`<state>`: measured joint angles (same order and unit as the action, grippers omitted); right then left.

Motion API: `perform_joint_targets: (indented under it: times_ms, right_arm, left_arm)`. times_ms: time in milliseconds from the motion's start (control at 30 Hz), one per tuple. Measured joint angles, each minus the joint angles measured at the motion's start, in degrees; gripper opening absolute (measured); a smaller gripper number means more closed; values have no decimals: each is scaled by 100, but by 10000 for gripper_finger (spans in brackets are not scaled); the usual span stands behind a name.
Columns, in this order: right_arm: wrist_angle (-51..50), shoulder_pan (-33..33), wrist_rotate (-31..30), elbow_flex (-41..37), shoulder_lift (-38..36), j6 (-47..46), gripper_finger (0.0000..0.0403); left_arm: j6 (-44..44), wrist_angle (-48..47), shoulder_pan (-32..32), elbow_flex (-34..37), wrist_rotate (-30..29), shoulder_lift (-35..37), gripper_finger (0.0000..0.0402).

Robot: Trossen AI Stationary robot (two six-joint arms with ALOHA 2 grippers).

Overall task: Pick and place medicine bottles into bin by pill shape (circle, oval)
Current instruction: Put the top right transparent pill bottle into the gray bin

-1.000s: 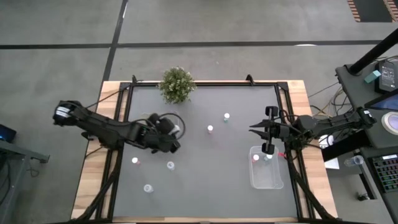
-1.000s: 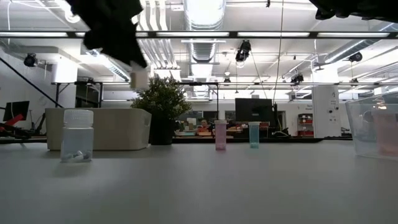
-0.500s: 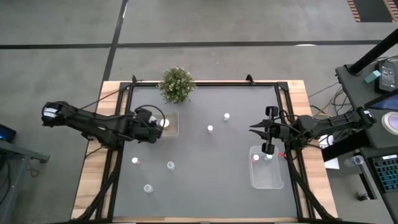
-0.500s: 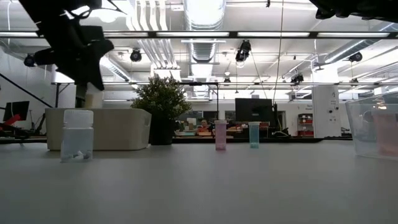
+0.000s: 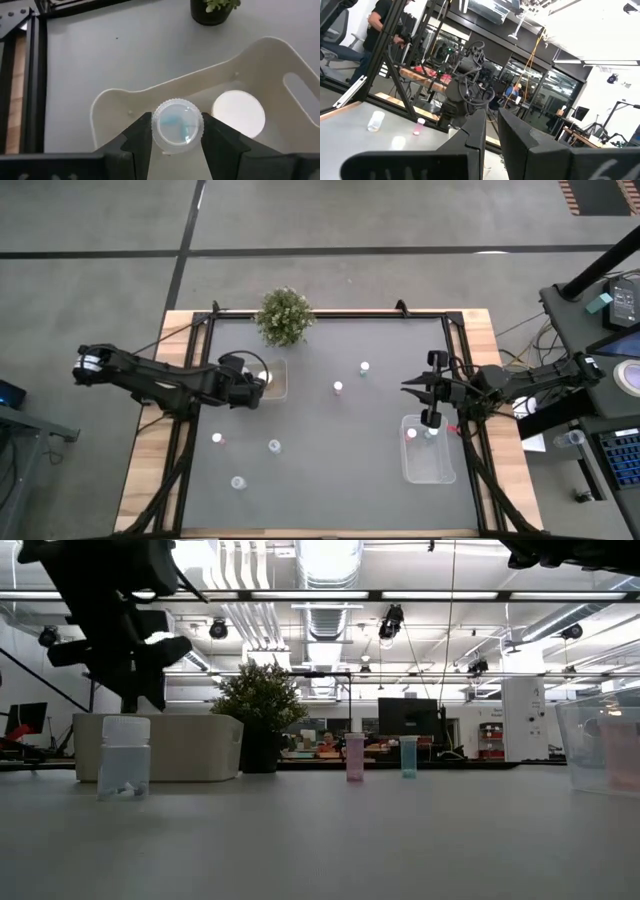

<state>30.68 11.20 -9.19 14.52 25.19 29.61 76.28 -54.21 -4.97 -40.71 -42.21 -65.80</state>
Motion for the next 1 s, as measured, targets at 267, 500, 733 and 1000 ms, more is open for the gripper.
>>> perform_joint_targets:
  times_ms: [267, 500, 733, 1000]
  right_arm:
    - [0, 0, 0, 0, 0, 2, 38]
    - [0, 0, 0, 0, 0, 15, 38]
    - [7, 0, 0, 0, -2, 46, 38]
    - [30, 0, 0, 0, -2, 46, 38]
  left_arm:
    - [-7, 121, 275, 0, 318, -401, 130]
    - [-7, 141, 334, 0, 415, -662, 130]
    - [-10, 319, 463, -1, 417, -749, 130]
    - [-12, 448, 592, 2, 415, -853, 130]
